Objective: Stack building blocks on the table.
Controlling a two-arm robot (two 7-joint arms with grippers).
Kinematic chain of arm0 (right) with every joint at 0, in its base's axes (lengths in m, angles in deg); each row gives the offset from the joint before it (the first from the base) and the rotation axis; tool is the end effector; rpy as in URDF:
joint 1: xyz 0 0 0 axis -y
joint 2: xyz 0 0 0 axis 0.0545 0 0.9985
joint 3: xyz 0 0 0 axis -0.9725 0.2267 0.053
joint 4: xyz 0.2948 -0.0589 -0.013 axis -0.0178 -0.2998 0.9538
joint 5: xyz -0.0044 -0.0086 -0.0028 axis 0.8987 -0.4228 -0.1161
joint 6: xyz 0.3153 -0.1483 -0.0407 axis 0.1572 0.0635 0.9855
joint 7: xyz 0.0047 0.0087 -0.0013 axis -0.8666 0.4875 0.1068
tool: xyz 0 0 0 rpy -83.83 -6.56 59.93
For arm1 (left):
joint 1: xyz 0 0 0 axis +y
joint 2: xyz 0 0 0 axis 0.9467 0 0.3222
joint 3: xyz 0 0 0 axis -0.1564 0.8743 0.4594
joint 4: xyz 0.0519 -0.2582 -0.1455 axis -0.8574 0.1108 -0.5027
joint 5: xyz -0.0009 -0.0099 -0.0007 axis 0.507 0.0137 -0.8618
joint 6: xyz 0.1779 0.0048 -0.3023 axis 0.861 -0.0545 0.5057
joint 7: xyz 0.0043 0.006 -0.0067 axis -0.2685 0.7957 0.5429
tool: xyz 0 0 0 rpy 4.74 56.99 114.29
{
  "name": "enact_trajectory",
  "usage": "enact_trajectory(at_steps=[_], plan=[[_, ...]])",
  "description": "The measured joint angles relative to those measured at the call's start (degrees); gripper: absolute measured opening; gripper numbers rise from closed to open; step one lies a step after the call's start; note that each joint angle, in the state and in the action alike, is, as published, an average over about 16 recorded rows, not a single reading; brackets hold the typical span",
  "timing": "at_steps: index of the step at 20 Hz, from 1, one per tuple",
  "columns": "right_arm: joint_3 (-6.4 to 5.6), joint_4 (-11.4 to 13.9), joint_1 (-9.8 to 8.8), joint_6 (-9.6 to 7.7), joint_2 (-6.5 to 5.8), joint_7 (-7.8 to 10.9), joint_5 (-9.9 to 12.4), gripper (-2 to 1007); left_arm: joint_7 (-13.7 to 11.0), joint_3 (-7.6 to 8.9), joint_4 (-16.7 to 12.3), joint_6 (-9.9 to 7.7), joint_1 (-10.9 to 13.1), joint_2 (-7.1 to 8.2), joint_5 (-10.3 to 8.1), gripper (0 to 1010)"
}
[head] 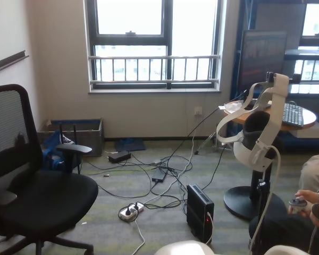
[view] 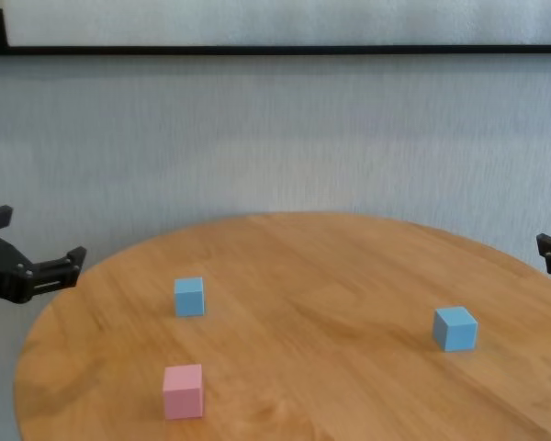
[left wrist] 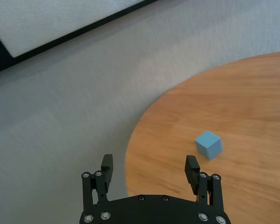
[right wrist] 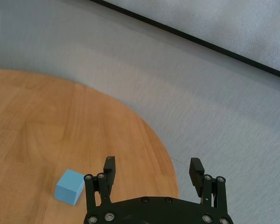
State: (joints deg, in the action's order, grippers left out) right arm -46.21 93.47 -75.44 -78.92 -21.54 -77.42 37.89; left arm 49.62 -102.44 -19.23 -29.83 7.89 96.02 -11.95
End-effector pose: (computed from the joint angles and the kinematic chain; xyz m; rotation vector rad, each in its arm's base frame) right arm 0.3996 -0.0777 -0.3189 -0.3041 -0.2850 -1.2481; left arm 0.3970 0.0787 -0.3176 0.3064 -0.2698 1.2162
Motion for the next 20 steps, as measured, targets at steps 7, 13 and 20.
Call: enact_trajectory(at_steps=[7,13,20], plan=[[0.0,0.0,0.0,0.0,0.0,0.0,0.0,1000,-6.9,0.1,-2.6,1.25,1.9,1.99,-2.34,1000],[0.0,0.0,0.0,0.0,0.0,0.0,0.0,1000,-14.8,0.16,-4.3,4.3,3.8,3.97,-5.24,1000],[0.0,0.0,0.0,0.0,0.0,0.0,0.0,1000,-22.3,-0.13,-2.4,9.44,4.3,4.27,-7.49,1000]])
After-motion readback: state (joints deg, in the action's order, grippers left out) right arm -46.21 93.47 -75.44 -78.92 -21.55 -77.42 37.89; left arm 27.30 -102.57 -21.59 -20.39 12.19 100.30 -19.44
